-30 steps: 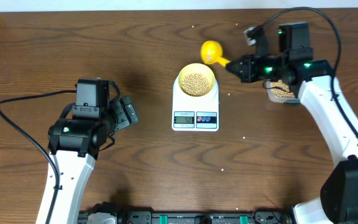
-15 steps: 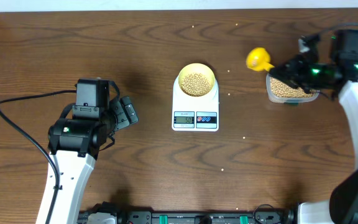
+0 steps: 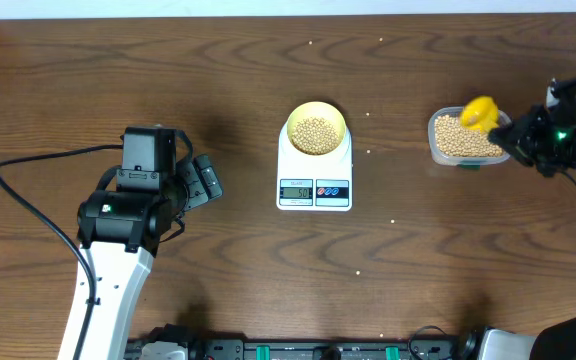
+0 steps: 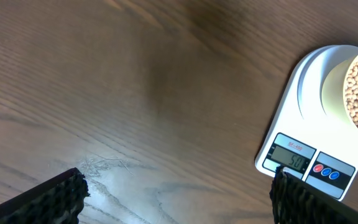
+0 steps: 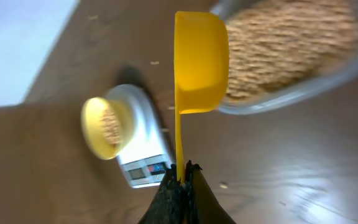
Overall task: Scoop item into bowl and weigh 50g on scale
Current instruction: 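Carry the scoop right back to the bean tub, then lower the scoop into the tub and open the right gripper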
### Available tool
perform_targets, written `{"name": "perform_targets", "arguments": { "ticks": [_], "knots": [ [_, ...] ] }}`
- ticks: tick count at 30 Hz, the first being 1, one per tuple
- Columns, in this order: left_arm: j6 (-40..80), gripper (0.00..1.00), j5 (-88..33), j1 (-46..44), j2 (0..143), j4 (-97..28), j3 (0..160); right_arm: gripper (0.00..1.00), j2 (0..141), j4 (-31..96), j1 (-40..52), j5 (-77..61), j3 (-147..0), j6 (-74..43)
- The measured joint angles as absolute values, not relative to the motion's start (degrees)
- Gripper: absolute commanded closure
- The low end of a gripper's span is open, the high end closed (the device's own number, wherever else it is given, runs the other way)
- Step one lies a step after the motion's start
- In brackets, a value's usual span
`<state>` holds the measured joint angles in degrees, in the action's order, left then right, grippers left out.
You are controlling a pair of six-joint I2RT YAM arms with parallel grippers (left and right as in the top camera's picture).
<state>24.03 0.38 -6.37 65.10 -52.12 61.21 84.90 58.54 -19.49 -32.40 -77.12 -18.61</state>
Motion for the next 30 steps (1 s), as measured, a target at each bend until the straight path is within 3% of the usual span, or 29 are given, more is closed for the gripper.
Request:
{"name": "perform_targets", "arguments": {
  "ticks": [11,30],
  "knots": [
    [24.03,0.04,0.38,-6.37,65.1,-52.14,61.21,0.99,84.9,58.7,-18.81,-17.98,-77.12,-16.71],
    [24.03,0.04,0.38,-6.37,65.1,-52.14,61.21,0.99,87.46,58.92,-1.74,7.81,-77.12,-10.04]
  ]
}}
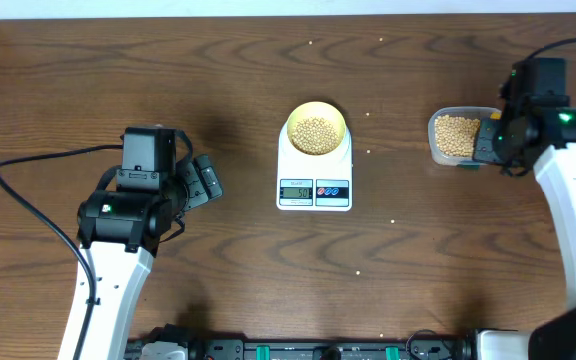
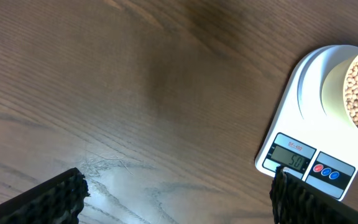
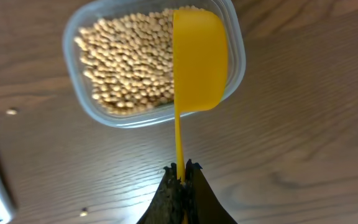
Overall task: Scoop item into bowl and weigh 50g on scale
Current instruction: 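Lower the scoop into the tub and open the right gripper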
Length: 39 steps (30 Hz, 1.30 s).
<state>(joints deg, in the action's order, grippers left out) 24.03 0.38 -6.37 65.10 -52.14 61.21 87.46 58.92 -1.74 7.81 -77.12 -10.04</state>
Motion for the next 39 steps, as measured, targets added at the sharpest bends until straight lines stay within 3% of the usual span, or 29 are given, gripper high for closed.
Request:
{"name": "perform_targets", "arguments": {
  "ticks": [12,32,39],
  "knots": [
    [24.03,0.04,0.38,-6.37,65.1,-52.12,61.21,0.99,91.5,55.59,-0.67,9.39,-77.12,-12.05],
    [24.03,0.04,0.38,-6.37,65.1,-52.12,61.21,0.99,91.53,53.1,-5.23,-8.58,-77.12,-28.47],
    [24.03,0.04,0.38,-6.37,65.1,-52.12,61.21,0.92,91.53,53.74,-5.23,-9.23,-76.73,-32.93]
  ]
}}
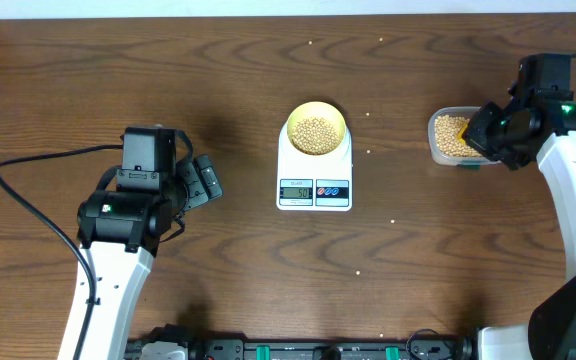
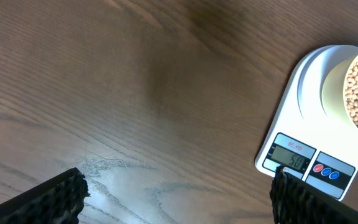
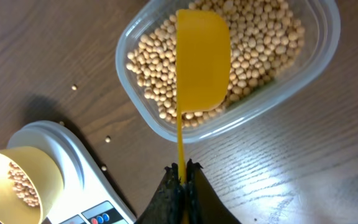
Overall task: Scoop item into bowl and weigh 50g on scale
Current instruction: 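Lower the scoop into the tub and open the right gripper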
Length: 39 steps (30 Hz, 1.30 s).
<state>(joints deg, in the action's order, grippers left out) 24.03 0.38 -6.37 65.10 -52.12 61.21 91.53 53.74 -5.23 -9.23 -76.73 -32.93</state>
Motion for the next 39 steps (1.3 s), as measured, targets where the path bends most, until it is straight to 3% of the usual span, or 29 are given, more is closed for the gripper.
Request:
{"name": "perform_targets", "arguments": {
  "ticks": [2,5,7,16,18,28,39],
  "knots": [
    [24.03,0.04,0.38,-6.37,65.1,-52.14,61.21,0.85,91.53,54.63,-5.23,-9.26,-76.38,-33.89],
    [24.03,0.04,0.38,-6.37,65.1,-52.14,61.21,0.85,91.53,55.94,-5.23,-9.21,-76.14,-34.41],
    [24.03,0.04,0.38,-6.37,65.1,-52.12,61.21,0.76,91.53,56.47,-5.23,-9.23,-76.09,-34.79],
    [24.03,0.04,0.38,-6.37,65.1,-52.14,61.21,0.08,91.53,60.58,-5.41,-8.67,-76.09,-35.68],
    [24.03,0.04,0.38,-6.37,65.1,-52.14,61.21,0.01,91.53,61.67,-5.56,-8.43,-76.05,-35.57],
    [24.03,0.04,0.38,-6.37,65.1,-52.12,61.21,0.01,89.89,63.2,-6.2,-7.62,-76.05,-35.59],
    [24.03,0.04,0.4,-6.37,65.1,-52.12,61.21,0.01,75.96,65.43,-2.59,-6.72,-76.01,-32.45]
  ]
}}
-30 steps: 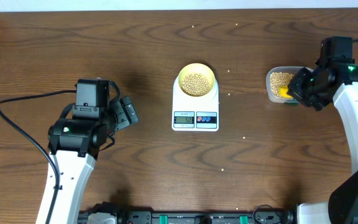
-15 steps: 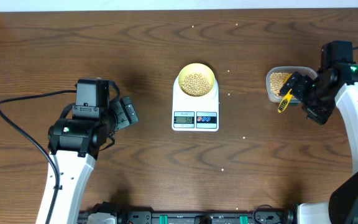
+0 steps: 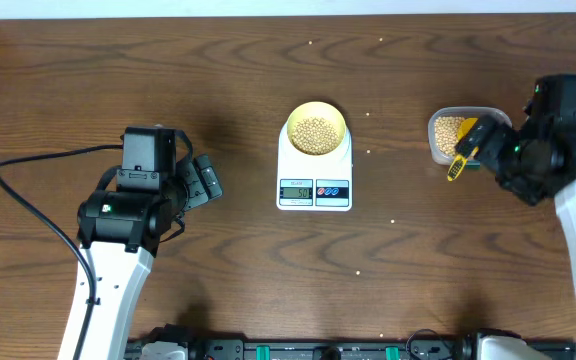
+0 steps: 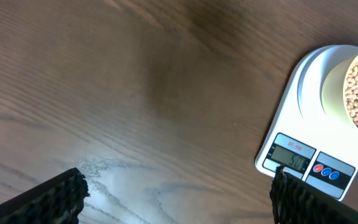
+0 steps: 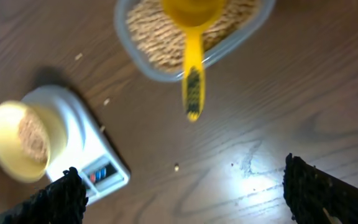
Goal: Scoop item into bowl and weigh 50g on scale
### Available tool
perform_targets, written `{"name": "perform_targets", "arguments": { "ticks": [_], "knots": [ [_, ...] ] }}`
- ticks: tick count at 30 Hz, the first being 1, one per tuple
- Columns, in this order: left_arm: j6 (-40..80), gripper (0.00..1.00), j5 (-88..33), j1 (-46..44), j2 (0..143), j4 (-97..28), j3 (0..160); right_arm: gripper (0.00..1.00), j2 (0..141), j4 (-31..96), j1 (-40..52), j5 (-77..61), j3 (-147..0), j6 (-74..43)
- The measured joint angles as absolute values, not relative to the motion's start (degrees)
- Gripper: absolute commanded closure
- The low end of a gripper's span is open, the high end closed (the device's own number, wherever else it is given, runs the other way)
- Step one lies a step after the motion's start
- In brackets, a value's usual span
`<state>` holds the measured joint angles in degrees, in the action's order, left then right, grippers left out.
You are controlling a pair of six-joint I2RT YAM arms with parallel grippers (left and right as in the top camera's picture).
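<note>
A yellow bowl [image 3: 316,129] of soybeans sits on the white scale [image 3: 314,181], whose display shows in the left wrist view [image 4: 295,162]. The yellow scoop [image 3: 461,156] rests with its cup in the clear container of soybeans [image 3: 452,135] and its handle [image 5: 192,81] over the rim. My right gripper [image 5: 185,186] is open just right of the container, nothing between its fingers. Left of the scale, my left gripper [image 4: 178,193] hangs open over bare table.
Stray beans lie scattered on the wooden table [image 3: 392,221], some near the scale and one below the scoop handle [image 5: 176,167]. A black cable [image 3: 38,160] trails from the left arm. The table's far edge runs along the top.
My right gripper has let go of the scoop and opened; it has drawn back from the container. The scoop now lies with its cup in the container. The left arm is unchanged.
My right gripper held the yellow scoop by its handle over the bean container, first seen from the side, then from above, then lower over the beans. Now the scoop rests in the container and the gripper is open. The scale, bowl and left arm stayed put.
</note>
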<state>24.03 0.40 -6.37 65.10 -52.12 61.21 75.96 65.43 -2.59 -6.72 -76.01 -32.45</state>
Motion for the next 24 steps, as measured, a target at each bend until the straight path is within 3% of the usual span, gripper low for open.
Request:
{"name": "perform_targets", "arguments": {
  "ticks": [8,24],
  "knots": [
    [24.03,0.04,0.38,-6.37,65.12,-52.12,61.21,0.01,66.67,70.46,4.32,-6.13,-76.01,-27.42],
    [24.03,0.04,0.38,-6.37,65.12,-52.14,61.21,0.01,66.3,72.18,4.58,-5.61,-76.01,-27.62]
  ]
}}
